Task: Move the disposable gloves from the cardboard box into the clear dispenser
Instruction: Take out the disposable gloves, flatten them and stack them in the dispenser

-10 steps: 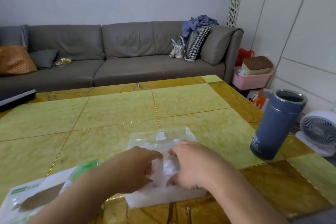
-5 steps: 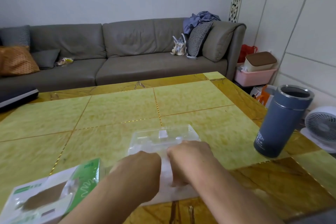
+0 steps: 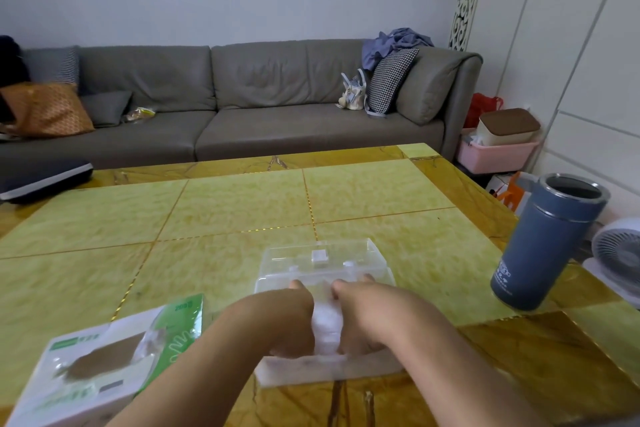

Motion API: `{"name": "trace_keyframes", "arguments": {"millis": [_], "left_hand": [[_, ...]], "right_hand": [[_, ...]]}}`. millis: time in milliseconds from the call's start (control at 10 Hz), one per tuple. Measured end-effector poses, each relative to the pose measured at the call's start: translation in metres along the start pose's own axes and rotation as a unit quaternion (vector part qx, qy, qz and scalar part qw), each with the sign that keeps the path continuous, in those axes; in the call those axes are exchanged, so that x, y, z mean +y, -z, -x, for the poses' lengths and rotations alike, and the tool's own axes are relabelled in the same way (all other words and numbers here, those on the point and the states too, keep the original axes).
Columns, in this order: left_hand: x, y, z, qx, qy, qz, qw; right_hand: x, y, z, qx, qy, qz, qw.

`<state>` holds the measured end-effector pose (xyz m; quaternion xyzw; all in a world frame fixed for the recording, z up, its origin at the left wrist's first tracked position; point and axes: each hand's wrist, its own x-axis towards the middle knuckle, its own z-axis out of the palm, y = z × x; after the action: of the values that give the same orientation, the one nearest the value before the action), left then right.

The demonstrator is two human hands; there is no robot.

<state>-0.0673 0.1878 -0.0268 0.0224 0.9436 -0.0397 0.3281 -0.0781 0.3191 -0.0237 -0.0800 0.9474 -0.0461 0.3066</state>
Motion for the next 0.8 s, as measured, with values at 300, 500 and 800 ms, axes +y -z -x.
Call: {"name": "trace_keyframes", "arguments": {"millis": [300,500,800], "left_hand": [[-0.013,-0.012,0.041,0.129,-0.066,0.105,0.984],[-0.054,-0.034,0.071,0.381,-0.068,0.236,0.891],[-0.189,-0.099,0.057,0.205,0.084,0.117,0.968]], "right_hand": [[-0.001,-0.003,0.029,0.098,0.014,-0.002,0.995],[-0.03,-0.009,0.049,0.299,0.047,0.038,0.952],[-0.124,-0.098,0.024,0.29,0.309,0.046,0.905]]}}
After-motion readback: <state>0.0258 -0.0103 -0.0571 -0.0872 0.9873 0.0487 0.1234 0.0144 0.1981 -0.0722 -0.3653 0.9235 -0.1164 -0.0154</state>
